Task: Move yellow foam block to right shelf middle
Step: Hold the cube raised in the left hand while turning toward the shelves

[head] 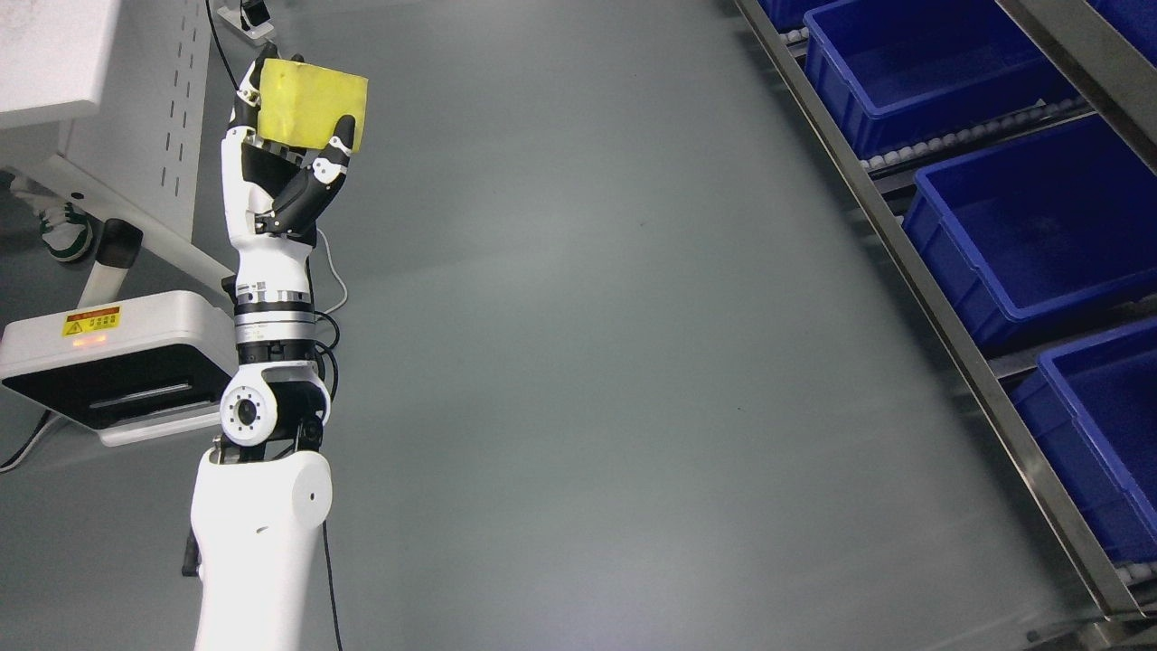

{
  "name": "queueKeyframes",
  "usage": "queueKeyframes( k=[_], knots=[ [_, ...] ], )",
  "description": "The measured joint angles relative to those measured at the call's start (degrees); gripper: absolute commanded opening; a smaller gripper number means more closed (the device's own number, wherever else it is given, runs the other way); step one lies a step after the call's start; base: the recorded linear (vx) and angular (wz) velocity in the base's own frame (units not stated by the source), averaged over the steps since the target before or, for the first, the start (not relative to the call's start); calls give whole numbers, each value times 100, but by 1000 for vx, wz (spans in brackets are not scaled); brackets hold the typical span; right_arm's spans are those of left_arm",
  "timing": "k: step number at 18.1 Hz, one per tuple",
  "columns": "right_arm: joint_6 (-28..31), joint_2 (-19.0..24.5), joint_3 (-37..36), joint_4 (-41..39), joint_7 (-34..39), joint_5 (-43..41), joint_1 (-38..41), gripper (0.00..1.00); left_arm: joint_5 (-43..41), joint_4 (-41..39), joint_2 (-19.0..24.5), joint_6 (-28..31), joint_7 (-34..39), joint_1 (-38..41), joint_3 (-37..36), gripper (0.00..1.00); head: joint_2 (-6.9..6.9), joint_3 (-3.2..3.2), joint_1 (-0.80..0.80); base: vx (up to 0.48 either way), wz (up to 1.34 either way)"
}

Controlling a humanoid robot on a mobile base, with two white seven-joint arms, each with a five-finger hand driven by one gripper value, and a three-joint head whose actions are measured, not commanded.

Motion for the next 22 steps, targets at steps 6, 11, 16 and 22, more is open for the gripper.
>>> queueKeyframes(
  k=[6,11,16,22],
  knots=[
    [0,0,0,0,0,0,0,100,-3,-13,-2,-58,0,85,-24,42,0,0,0,251,-114],
    [0,0,0,0,0,0,0,100,-4,-21,-3,-79,0,119,-36,43,0,0,0,348,-325],
    [0,0,1,0,0,0,1,100,-5,-25,-4,-88,0,134,-44,42,0,0,0,409,-434],
    [0,0,1,0,0,0,0,100,-5,-29,-4,-88,0,170,-48,43,0,0,0,523,-399]
  ],
)
